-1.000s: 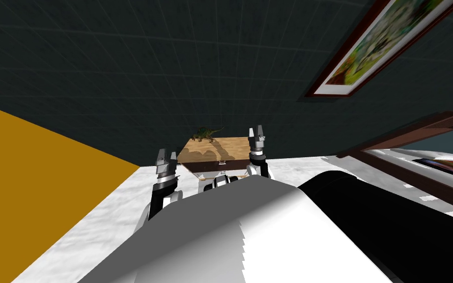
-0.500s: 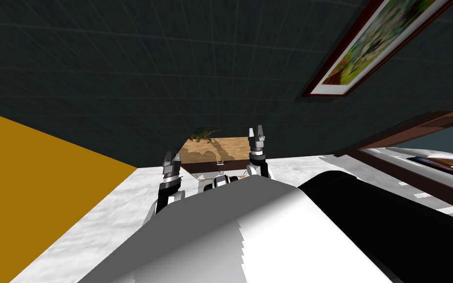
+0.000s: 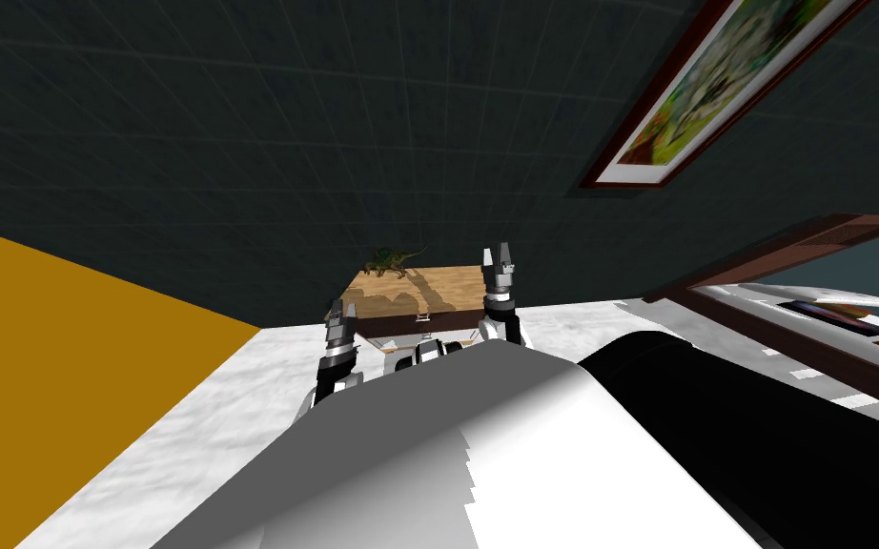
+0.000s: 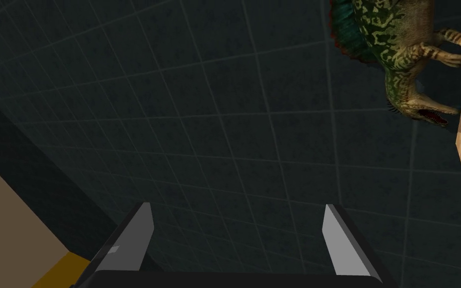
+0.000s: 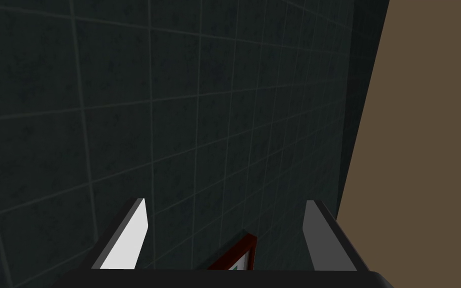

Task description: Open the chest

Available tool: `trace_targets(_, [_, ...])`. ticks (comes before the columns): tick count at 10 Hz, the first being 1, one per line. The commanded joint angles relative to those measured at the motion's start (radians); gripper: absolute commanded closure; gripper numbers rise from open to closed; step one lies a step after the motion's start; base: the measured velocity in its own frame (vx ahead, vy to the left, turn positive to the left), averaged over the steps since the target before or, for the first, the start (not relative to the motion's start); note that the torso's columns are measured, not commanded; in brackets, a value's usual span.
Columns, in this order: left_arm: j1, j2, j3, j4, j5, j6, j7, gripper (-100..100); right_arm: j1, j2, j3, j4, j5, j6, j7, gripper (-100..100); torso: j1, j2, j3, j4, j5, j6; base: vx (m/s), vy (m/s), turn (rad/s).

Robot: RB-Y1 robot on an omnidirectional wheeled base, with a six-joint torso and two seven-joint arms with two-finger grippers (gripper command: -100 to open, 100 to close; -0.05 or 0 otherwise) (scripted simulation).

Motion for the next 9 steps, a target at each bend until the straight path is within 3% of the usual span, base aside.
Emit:
trace_targets(1, [-0.015, 0.003, -0.008, 0.07, 0.0, -0.041, -0.003, -100, 0.0, 0.0, 0.0, 0.0, 0.0, 0.0, 0.0, 0, 0.0, 0.0, 0.0, 0.0, 0.0, 0.0, -0.002, -0.035, -0.022])
trace_targets(9, [-0.051, 0.005, -0.033, 0.259, -0.002, -0.148, -0.015, -100, 0.0, 0.0, 0.0, 0.0, 0.0, 0.0, 0.0, 0, 0.0, 0.0, 0.0, 0.0, 0.0, 0.0, -0.002, -0.035, -0.019])
